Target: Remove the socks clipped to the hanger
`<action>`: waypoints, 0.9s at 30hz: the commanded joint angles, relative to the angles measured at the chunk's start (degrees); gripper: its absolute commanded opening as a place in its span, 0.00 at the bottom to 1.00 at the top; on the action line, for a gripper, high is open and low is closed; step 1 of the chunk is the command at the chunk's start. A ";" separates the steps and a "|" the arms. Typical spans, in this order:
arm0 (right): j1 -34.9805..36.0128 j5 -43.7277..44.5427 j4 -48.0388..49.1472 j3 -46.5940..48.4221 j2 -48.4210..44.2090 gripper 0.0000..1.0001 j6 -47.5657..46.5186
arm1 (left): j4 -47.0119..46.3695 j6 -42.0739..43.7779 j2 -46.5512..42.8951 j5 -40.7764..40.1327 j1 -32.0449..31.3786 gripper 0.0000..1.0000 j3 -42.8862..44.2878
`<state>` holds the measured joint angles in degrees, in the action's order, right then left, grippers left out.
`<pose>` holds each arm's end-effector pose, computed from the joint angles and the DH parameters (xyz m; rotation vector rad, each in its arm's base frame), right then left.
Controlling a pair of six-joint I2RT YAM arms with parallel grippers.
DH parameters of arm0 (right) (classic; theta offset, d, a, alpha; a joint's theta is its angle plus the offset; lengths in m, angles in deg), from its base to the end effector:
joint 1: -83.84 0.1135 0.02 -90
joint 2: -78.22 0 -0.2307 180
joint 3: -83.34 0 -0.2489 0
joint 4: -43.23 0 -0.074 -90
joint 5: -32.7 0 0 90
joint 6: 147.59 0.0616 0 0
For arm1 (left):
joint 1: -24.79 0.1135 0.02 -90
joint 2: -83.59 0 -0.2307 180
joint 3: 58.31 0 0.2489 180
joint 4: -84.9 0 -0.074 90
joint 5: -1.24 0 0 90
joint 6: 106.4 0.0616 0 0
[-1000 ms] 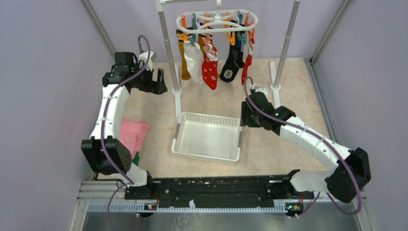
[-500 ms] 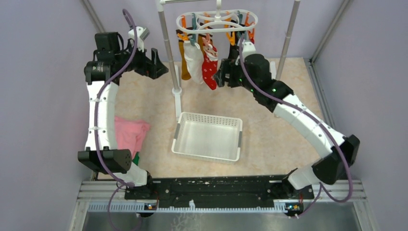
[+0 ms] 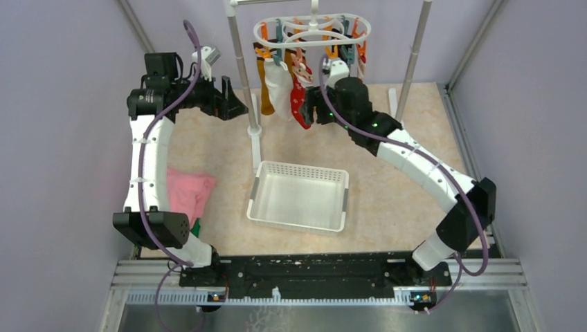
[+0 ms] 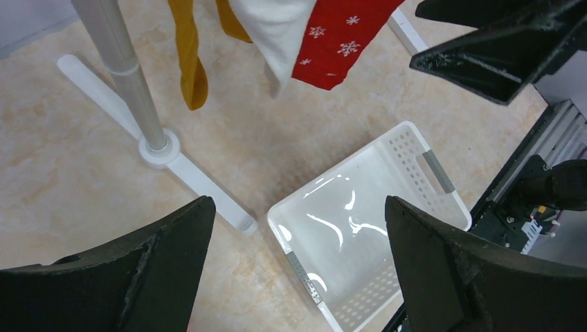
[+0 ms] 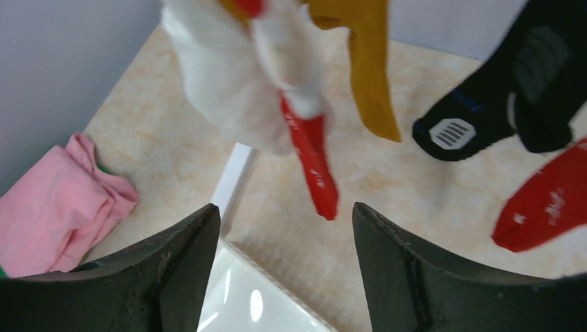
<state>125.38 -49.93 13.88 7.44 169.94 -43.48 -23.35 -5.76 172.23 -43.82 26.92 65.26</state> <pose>0.3041 0.2588 0.3580 -0.3623 1.8664 0.5481 0.3141 -0.0319 0.4162 0.5737 2.0070 -0.7264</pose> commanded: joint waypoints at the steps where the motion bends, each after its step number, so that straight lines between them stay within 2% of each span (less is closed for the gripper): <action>1: -2.93 -4.72 4.79 -3.20 -7.27 0.69 -2.21 | -2.37 0.10 -3.28 5.23 -1.88 0.99 0.83; 6: -5.21 -6.81 7.89 -4.26 -8.11 0.66 -2.68 | -1.65 1.52 -2.09 0.39 -12.21 0.99 5.19; 9: -5.70 -9.34 10.33 -2.24 -5.55 0.60 -3.24 | -1.35 0.10 -0.58 0.14 -14.80 0.99 7.72; 13: -5.82 -10.05 11.30 2.35 -1.33 0.42 -3.91 | -3.15 -2.85 1.19 3.08 -15.35 0.99 9.69; 15: -5.77 -10.72 11.34 4.11 0.27 0.29 -4.04 | -5.81 -4.83 1.32 4.14 -15.73 0.99 9.21; 18: -5.77 -11.74 12.16 4.66 0.81 0.10 -3.14 | -11.43 -9.33 2.06 5.88 -16.63 0.99 8.73; 20: -5.84 -11.81 13.12 3.58 -0.01 0.01 -2.18 | -16.76 -13.25 2.22 5.90 -17.25 0.99 7.68; 23: -5.77 -11.95 14.71 0.85 -1.72 0.00 -1.02 | -25.44 -18.68 3.02 5.01 -17.64 0.99 6.75; 27: -5.82 -14.75 16.46 -2.49 -3.55 0.00 1.33 | -28.43 -22.19 5.44 5.48 -18.20 0.99 8.12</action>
<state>120.31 -61.55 25.90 7.00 169.94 -44.75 -42.45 -21.76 175.92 -40.03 9.35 72.32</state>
